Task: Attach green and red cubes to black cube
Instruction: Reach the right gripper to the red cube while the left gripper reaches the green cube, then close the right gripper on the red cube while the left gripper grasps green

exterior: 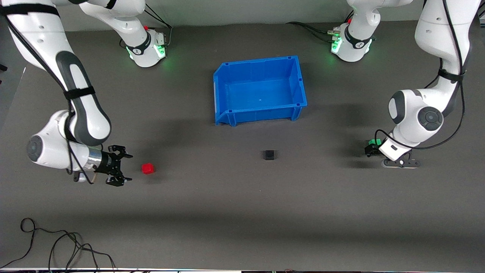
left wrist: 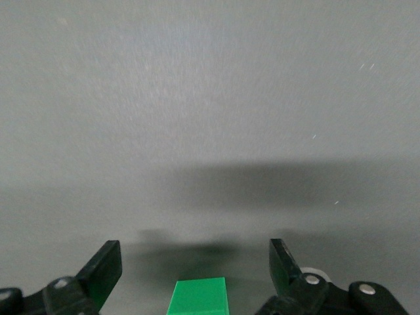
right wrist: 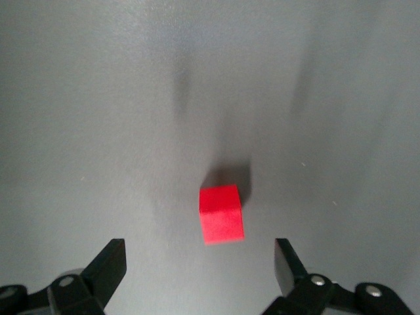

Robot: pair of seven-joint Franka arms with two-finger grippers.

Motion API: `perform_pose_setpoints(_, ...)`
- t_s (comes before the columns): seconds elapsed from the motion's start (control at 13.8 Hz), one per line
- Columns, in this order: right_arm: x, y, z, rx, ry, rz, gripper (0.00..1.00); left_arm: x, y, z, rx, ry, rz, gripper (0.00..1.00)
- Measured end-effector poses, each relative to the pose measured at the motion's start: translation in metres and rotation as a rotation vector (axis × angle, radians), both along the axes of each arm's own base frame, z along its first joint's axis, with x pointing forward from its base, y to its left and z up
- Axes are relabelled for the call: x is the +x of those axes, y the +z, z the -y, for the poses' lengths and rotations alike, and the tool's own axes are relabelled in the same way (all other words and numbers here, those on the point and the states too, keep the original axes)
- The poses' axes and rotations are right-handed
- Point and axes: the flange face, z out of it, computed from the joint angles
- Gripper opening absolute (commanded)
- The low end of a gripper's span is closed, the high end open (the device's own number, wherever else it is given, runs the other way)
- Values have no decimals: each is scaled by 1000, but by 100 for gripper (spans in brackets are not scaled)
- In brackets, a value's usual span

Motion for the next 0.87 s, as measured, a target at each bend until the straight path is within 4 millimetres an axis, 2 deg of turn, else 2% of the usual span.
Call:
perform_pose_setpoints(0.29, 2, -47, -12, -17, 6, 15, 100, -5, -4, 0, 0, -7, -10, 98)
perform_pose_setpoints(0.44, 1, -56, -16, -15, 4, 11, 100, -10, -8, 0, -1, -7, -23, 74)
perform_pose_setpoints(0.58, 1, -57, -16, -14, 3, 9, 97, -15, -13, -3, -1, -1, -36, 70)
perform_pose_setpoints(0.65, 1, -57, -17, -14, 4, 9, 90, -17, -14, -7, -2, 8, -41, 64)
perform_pose_setpoints(0.87, 1, -57, -19, -14, 6, 8, 62, -20, -16, -13, -3, 19, -63, 63)
